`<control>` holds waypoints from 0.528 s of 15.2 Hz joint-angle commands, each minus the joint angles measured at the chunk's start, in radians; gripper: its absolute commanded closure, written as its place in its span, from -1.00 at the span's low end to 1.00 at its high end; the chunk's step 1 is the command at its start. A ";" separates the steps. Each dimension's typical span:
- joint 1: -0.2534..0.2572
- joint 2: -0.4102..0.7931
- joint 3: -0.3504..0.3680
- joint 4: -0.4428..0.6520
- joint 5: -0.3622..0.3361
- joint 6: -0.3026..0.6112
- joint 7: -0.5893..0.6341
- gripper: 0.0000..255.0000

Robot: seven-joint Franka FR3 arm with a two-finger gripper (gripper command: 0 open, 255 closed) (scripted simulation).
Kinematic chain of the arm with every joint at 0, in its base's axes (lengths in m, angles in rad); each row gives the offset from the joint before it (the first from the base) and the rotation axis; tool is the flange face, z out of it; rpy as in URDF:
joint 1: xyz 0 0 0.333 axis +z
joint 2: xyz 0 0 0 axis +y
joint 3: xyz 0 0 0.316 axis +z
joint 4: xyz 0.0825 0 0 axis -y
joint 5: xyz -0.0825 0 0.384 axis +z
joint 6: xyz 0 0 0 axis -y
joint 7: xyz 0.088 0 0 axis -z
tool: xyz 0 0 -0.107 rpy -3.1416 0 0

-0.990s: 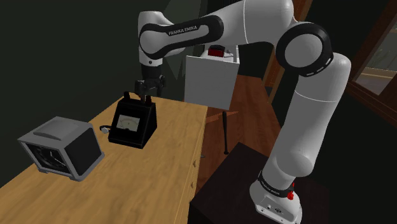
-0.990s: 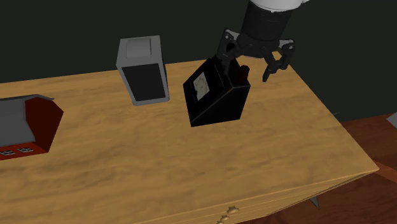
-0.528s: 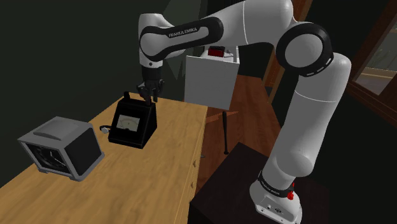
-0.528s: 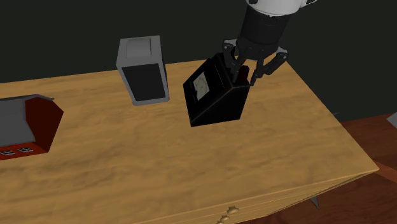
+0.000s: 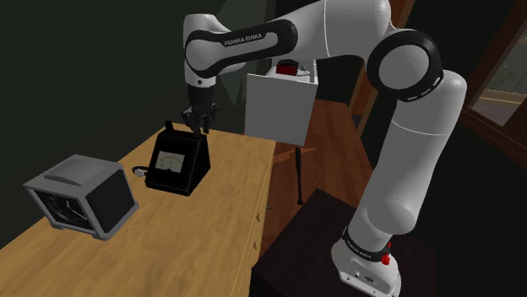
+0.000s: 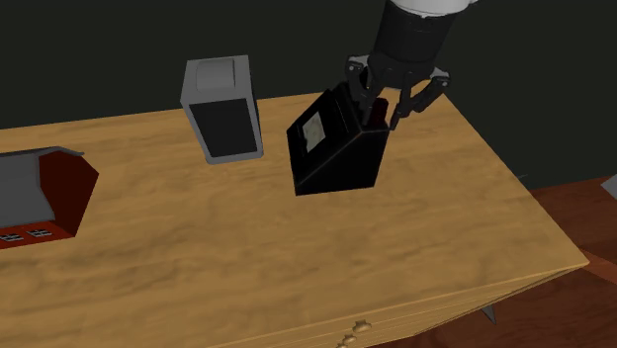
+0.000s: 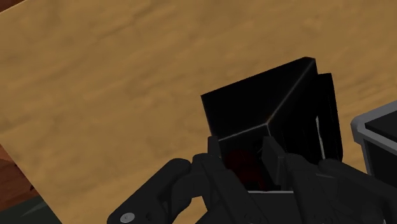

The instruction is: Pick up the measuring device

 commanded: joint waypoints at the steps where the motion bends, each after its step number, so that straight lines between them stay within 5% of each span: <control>1: -0.001 -0.002 -0.001 0.028 0.000 -0.026 0.001 1.00; 8: -0.001 -0.006 0.000 0.117 -0.001 -0.120 0.005 1.00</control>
